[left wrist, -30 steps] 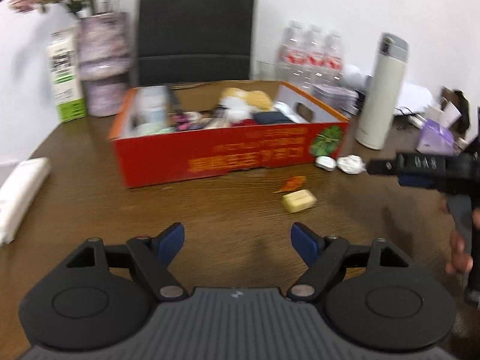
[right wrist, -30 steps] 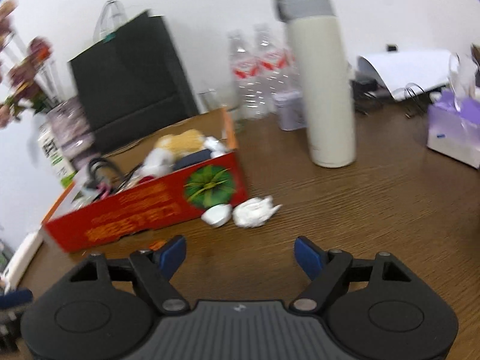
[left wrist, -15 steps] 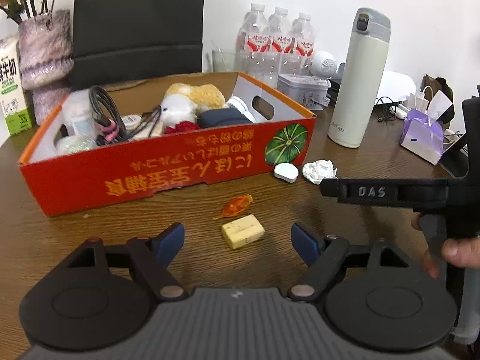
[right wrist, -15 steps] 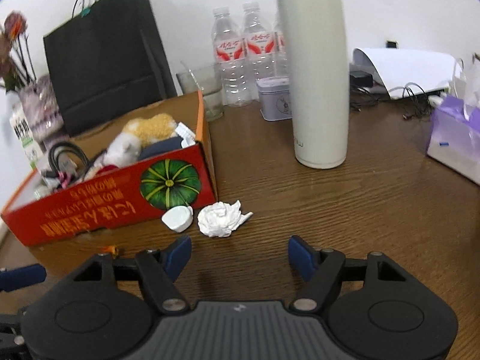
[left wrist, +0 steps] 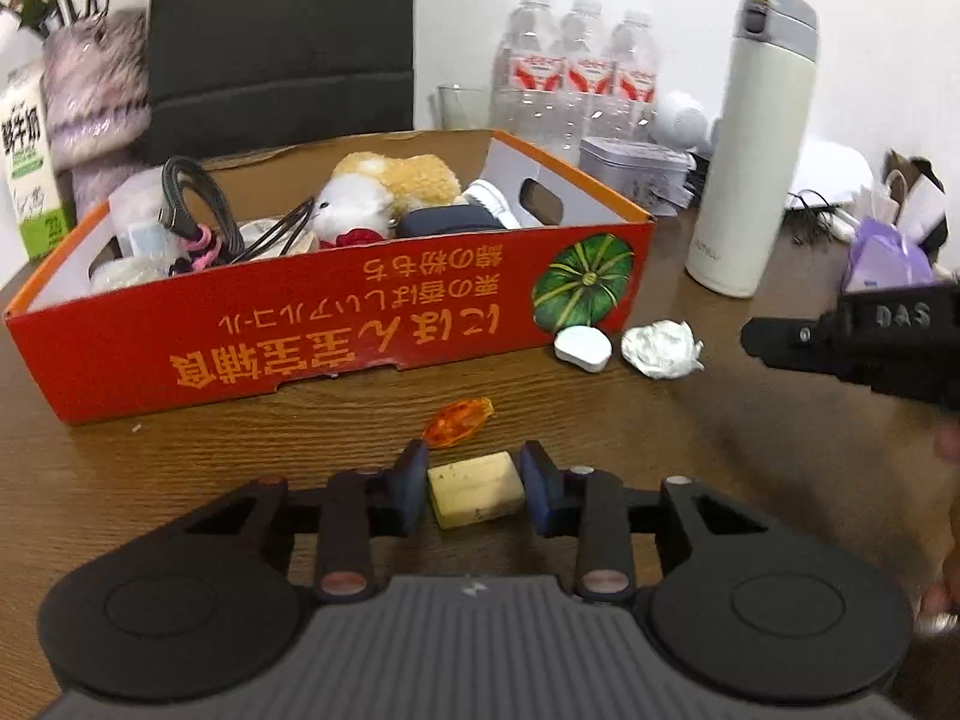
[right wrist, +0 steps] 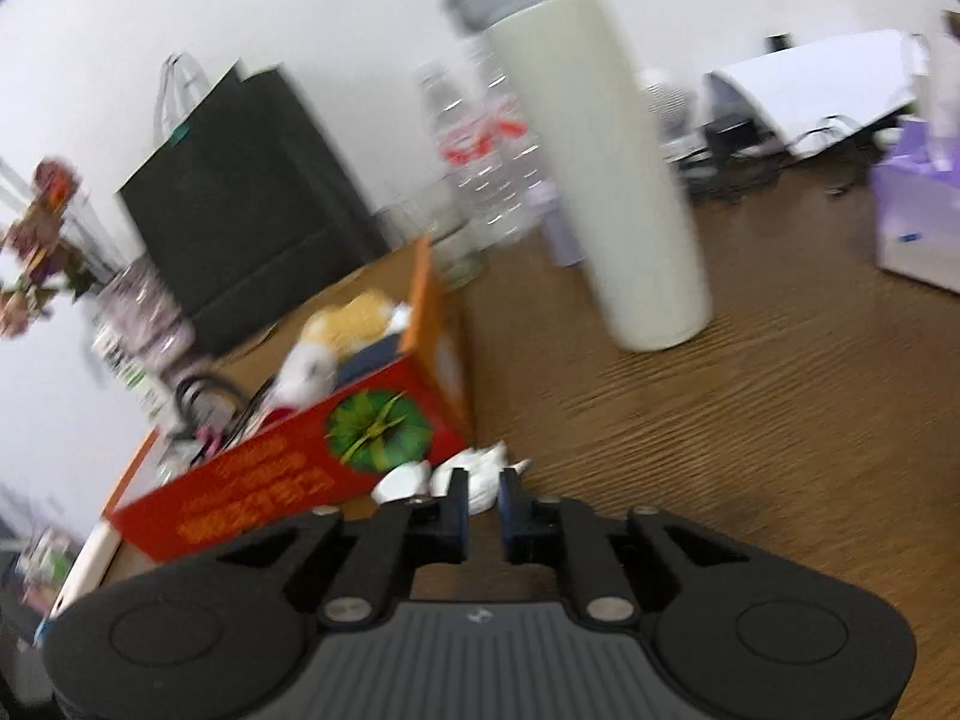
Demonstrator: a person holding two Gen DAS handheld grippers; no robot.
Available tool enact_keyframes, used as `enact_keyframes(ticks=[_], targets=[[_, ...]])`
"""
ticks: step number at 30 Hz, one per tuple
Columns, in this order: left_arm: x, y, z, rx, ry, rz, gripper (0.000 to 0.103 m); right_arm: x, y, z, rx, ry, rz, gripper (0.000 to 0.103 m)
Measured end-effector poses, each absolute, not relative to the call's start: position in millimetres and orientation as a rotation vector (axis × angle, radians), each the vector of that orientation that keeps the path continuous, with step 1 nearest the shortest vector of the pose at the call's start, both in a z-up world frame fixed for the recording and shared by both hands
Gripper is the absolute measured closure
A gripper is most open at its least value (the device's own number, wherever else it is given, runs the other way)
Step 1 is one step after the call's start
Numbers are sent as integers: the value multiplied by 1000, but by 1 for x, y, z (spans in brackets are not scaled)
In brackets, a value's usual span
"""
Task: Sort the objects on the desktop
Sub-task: 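Grasp the yellow bar with the left tool while the right tool grasps the crumpled white tissue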
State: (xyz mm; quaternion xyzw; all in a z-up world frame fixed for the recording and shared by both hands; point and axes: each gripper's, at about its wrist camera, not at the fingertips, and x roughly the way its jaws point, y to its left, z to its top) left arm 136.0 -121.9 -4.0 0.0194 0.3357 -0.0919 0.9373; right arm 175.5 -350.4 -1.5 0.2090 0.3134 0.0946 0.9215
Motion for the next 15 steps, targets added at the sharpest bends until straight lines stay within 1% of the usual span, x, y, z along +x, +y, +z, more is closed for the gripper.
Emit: enact_keyframes(ticks=[2, 4, 6, 7, 8, 10, 12, 13, 14, 15], targets=[[130, -117, -3, 27, 687, -192, 69, 178, -352, -4, 401, 668, 122, 77], [121, -111, 2, 31, 666, -188, 69, 179, -350, -4, 380, 660, 102, 75], [113, -106, 11, 40, 634, -190, 70, 181, -340, -3, 331, 640, 113, 62], [110, -103, 17, 33, 617, -192, 70, 182, -333, -4, 309, 639, 128, 52], [107, -98, 23, 21, 604, -191, 70, 186, -324, -6, 279, 647, 154, 51], [105, -90, 35, 4, 588, -189, 69, 198, -306, -10, 235, 687, 193, 53], [103, -83, 43, 6, 578, -181, 69, 212, -293, -10, 208, 690, 208, 59], [102, -79, 47, 10, 570, -168, 69, 218, -289, -10, 200, 695, 210, 69], [102, -76, 49, 13, 568, -155, 69, 224, -285, -10, 190, 699, 203, 84], [102, -73, 51, 16, 573, -142, 69, 227, -282, -9, 186, 705, 196, 84]])
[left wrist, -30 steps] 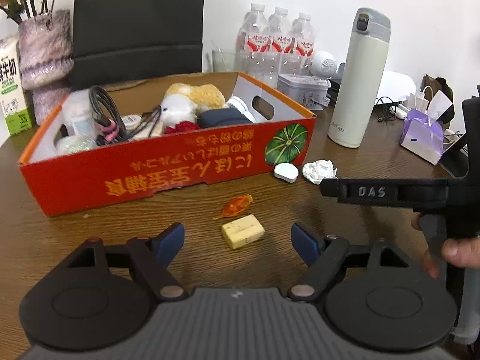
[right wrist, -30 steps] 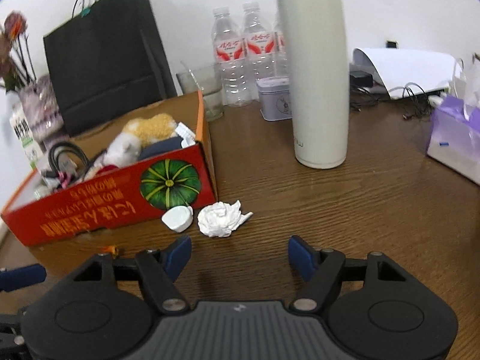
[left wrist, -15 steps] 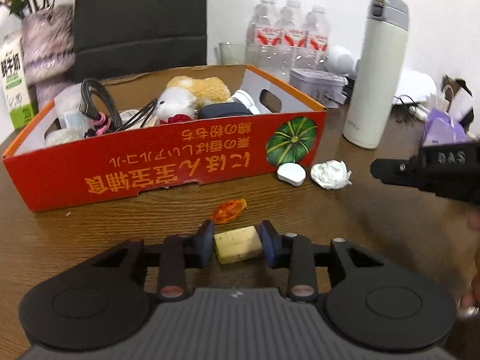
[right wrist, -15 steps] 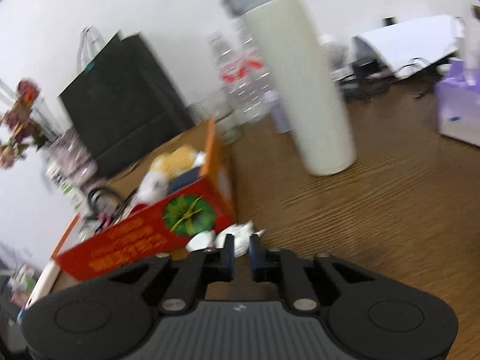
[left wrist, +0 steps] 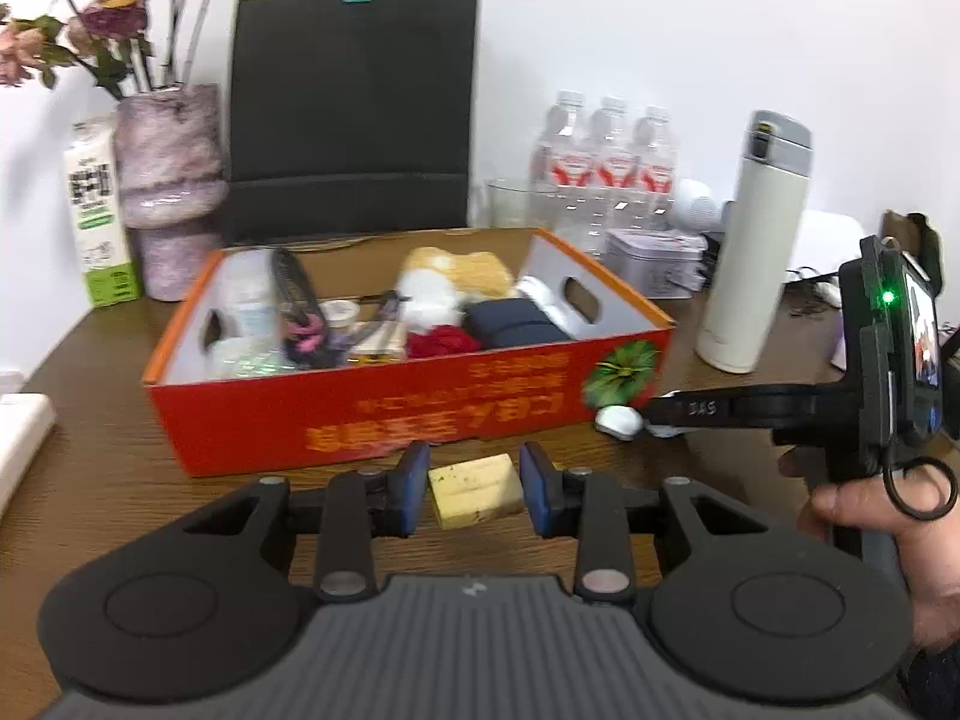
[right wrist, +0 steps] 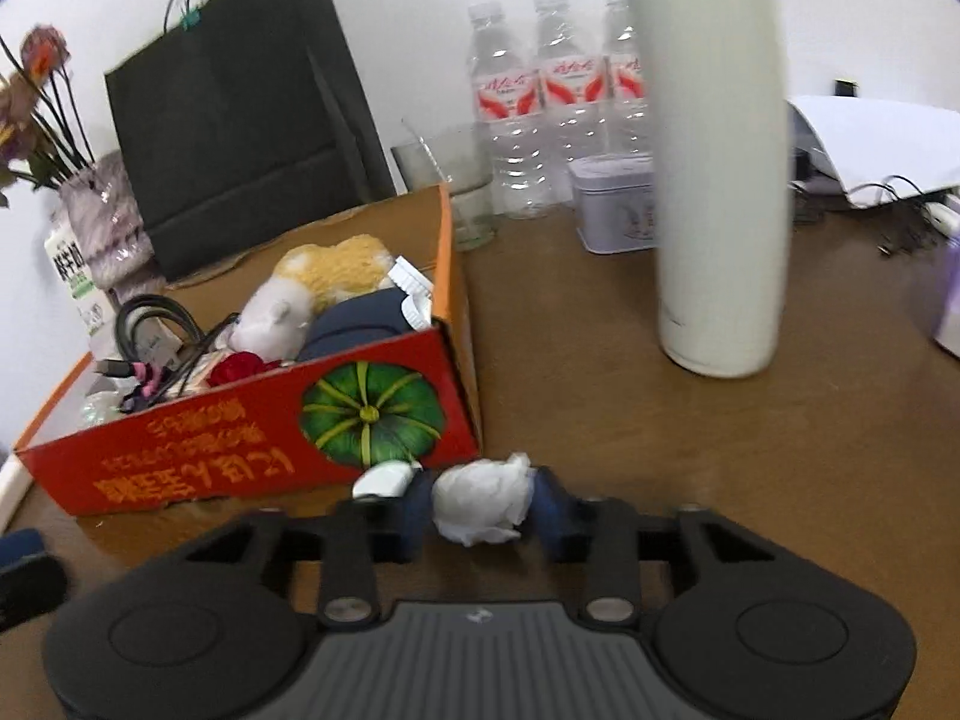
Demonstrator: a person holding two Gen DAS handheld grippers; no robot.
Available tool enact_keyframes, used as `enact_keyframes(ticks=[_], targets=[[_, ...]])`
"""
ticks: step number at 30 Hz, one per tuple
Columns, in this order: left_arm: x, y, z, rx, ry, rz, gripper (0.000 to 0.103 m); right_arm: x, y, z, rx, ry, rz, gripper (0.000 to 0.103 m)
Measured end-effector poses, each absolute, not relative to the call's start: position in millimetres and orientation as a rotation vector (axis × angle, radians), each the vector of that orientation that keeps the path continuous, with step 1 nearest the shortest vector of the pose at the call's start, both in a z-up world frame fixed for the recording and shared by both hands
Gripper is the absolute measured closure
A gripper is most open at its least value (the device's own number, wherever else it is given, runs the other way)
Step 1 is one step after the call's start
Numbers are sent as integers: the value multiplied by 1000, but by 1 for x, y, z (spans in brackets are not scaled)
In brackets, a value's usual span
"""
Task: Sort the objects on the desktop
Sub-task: 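Grasp the yellow bar with the left tool while the right tool grasps the crumpled white tissue, then carry the yellow bar and the tissue into the red box and release both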
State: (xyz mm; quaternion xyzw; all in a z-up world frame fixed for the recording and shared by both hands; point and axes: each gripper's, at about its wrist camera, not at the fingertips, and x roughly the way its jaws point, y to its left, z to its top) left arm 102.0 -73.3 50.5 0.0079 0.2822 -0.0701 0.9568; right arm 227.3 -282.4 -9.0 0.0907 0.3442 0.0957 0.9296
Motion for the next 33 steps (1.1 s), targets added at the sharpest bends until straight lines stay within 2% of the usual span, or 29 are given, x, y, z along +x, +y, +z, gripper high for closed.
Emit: enact_keyframes(ticks=[4, 14, 19, 22, 25, 33], targets=[[92, -58, 59, -23, 564, -107, 69, 208, -282, 1, 172, 699, 212, 86], [40, -31, 78, -56, 518, -127, 69, 86, -264, 38, 165, 564, 347, 86], [61, -22, 105, -58, 492, -144, 69, 74, -254, 85, 147, 454, 398, 86], [93, -17, 135, -64, 448, -188, 69, 102, -253, 118, 144, 398, 424, 86], [153, -15, 150, -83, 495, -184, 69, 159, -249, 130, 161, 434, 424, 86], [317, -20, 110, -65, 716, -72, 68, 340, -222, 97, 93, 639, 379, 85]])
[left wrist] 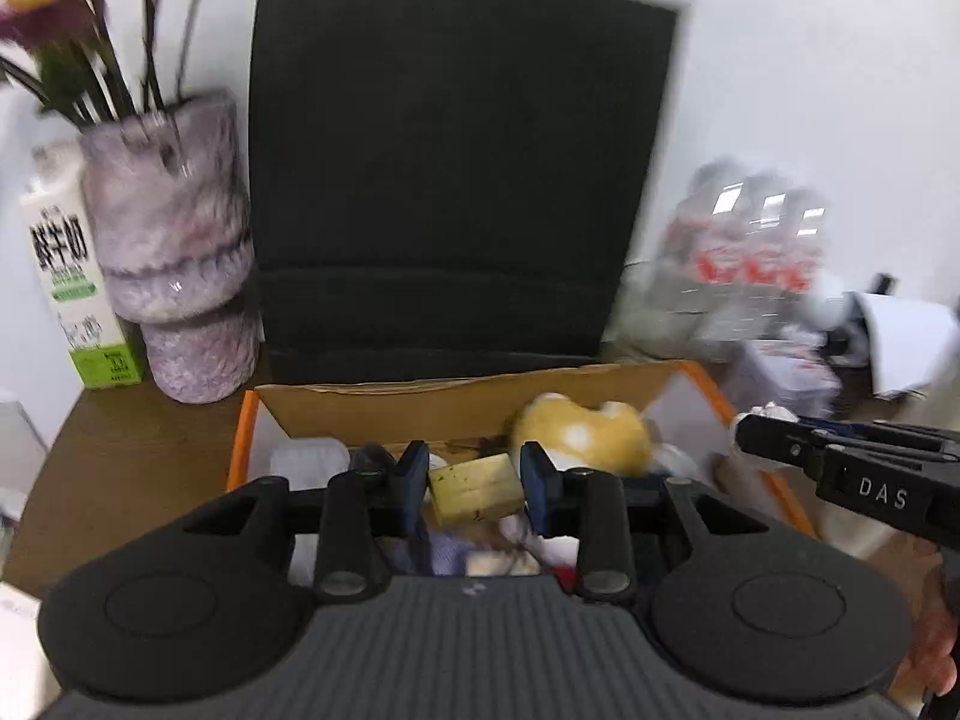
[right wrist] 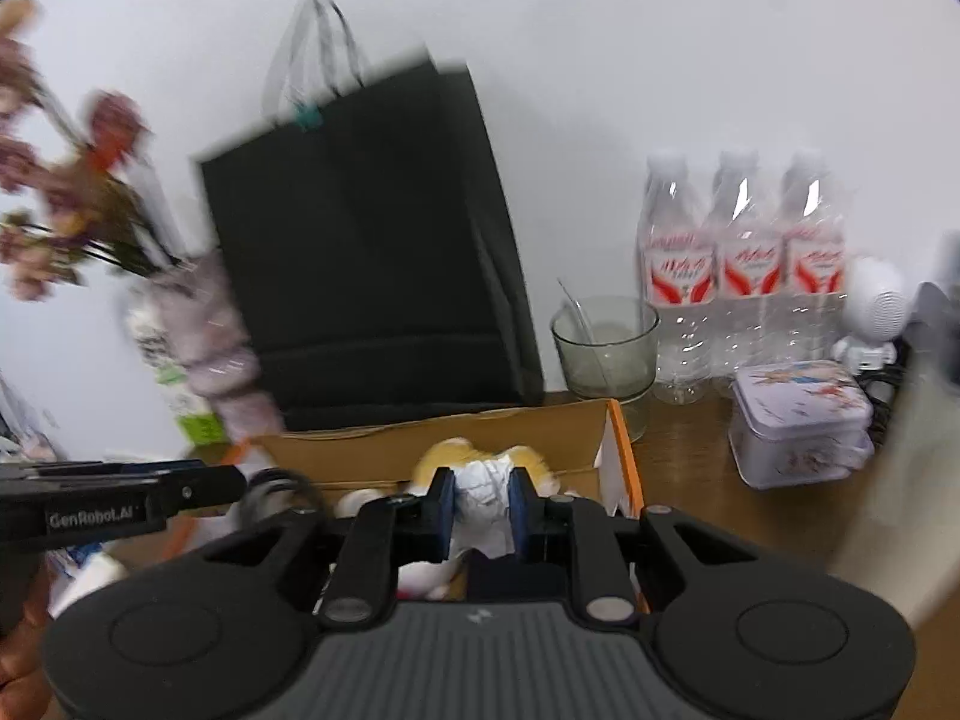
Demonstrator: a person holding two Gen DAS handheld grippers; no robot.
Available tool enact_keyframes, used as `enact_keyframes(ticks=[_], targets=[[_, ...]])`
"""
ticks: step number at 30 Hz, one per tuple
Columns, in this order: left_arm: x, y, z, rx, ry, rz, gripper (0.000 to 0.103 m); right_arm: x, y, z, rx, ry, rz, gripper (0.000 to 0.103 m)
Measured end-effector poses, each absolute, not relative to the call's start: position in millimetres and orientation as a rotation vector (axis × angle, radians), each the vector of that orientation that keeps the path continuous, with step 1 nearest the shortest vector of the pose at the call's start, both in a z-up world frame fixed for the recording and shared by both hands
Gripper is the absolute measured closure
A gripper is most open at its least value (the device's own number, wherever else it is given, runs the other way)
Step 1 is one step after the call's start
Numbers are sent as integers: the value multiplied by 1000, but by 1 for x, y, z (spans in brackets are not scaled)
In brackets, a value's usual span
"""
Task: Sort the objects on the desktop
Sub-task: 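Carry the yellow bar and the tissue into the red box and release both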
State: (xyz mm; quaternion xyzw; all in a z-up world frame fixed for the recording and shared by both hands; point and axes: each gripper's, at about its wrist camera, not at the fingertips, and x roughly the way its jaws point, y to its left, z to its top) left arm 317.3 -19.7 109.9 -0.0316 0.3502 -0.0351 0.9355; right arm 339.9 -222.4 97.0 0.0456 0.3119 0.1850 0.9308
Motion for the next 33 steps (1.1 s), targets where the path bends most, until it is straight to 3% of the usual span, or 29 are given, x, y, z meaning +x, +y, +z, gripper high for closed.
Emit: enact_keyframes(ticks=[3, 5, 7, 10, 16, 18, 20, 21, 33], targets=[[350, -16, 91, -96, 741, -43, 66, 381, -211, 78, 30, 661, 347, 79], [362, -15, 84, -95, 759, -62, 58, 401, -206, 68, 16, 695, 315, 68], [363, -13, 85, -95, 735, -78, 55, 403, -206, 67, 23, 682, 318, 66], [355, -8, 97, -91, 692, -78, 52, 391, -211, 78, 66, 614, 330, 55], [307, 2, 132, -101, 652, -29, 49, 338, -212, 116, 28, 550, 373, 51], [286, 3, 142, -101, 635, -23, 42, 315, -213, 122, 4, 554, 375, 49], [259, 2, 147, -94, 620, -31, 27, 293, -216, 119, -18, 577, 379, 44], [244, 2, 146, -95, 623, -40, 24, 279, -216, 115, -25, 596, 377, 44], [45, -6, 52, -170, 759, -182, 18, 98, -227, 13, -93, 723, 313, 41]])
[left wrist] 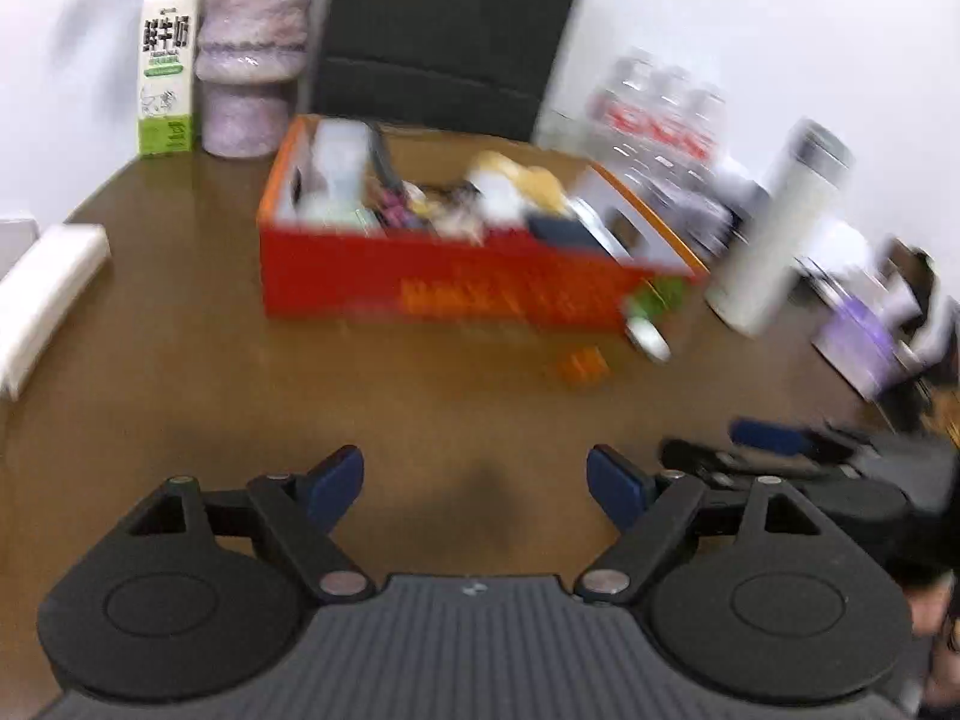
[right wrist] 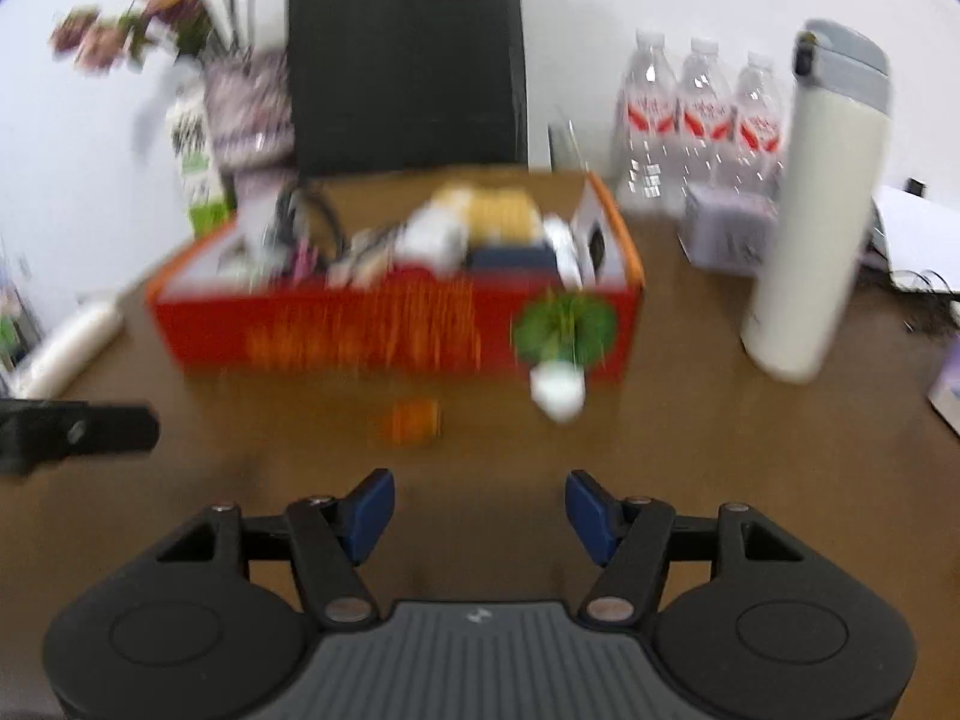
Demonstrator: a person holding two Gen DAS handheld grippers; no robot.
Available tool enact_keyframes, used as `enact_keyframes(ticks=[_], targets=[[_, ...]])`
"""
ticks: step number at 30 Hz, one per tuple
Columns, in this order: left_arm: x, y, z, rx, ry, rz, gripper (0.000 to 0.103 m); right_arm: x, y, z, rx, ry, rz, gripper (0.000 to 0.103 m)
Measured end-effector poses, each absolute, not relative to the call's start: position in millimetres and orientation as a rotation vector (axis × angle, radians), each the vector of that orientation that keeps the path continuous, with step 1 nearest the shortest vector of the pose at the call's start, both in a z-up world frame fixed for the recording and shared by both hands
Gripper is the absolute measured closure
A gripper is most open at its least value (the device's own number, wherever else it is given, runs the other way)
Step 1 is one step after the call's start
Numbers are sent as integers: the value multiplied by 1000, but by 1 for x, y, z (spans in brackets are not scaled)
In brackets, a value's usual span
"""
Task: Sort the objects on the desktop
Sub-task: 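Carry the yellow bar and the tissue into the red box and release both, then grasp the small orange piece with the left tool while the right tool grasps the last white cap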
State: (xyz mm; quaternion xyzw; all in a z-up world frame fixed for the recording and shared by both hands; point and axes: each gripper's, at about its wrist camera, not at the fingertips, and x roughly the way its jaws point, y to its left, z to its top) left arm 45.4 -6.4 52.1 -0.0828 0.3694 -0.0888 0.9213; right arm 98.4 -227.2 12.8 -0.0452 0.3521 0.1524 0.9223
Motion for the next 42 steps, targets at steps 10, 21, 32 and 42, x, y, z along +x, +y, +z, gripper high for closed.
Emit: enact_keyframes(ticks=[10, 21, 32, 42], targets=[[-61, -13, 30, -78, 661, -181, 8, -15, -246, 11, -207, 592, 317, 28], [70, -60, 29, -68, 606, -312, 22, 134, -258, 20, -7, 643, 286, 46], [167, -87, 3, -18, 658, -425, 46, 225, -233, -10, -46, 705, 324, 75], [153, -80, -1, -55, 669, -359, 90, 188, -246, 7, -6, 658, 327, 76]])
